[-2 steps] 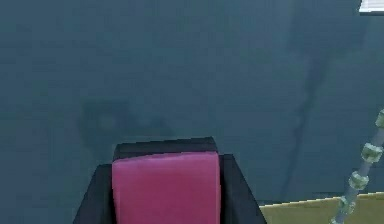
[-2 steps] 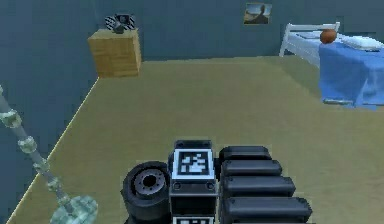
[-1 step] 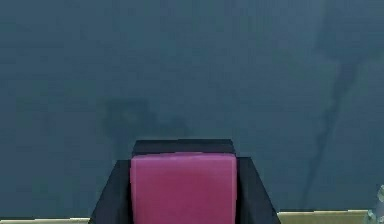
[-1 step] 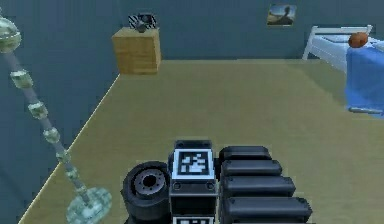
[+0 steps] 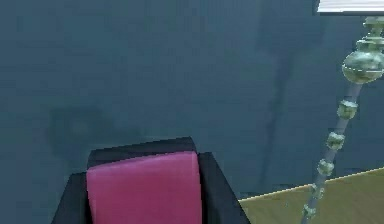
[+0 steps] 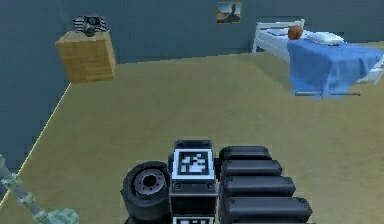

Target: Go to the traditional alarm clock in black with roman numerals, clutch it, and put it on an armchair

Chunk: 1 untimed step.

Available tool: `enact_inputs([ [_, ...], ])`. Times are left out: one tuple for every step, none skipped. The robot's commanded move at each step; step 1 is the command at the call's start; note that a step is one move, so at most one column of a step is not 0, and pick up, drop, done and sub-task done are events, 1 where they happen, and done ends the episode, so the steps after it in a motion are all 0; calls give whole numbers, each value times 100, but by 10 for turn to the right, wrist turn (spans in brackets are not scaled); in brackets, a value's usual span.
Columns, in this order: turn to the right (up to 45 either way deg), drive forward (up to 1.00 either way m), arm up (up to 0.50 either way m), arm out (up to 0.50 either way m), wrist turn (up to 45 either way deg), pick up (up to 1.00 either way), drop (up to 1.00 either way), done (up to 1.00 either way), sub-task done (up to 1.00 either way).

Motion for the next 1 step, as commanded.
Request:
enact_inputs([
  [450,0,0,0,0,0,0,0,0],
])
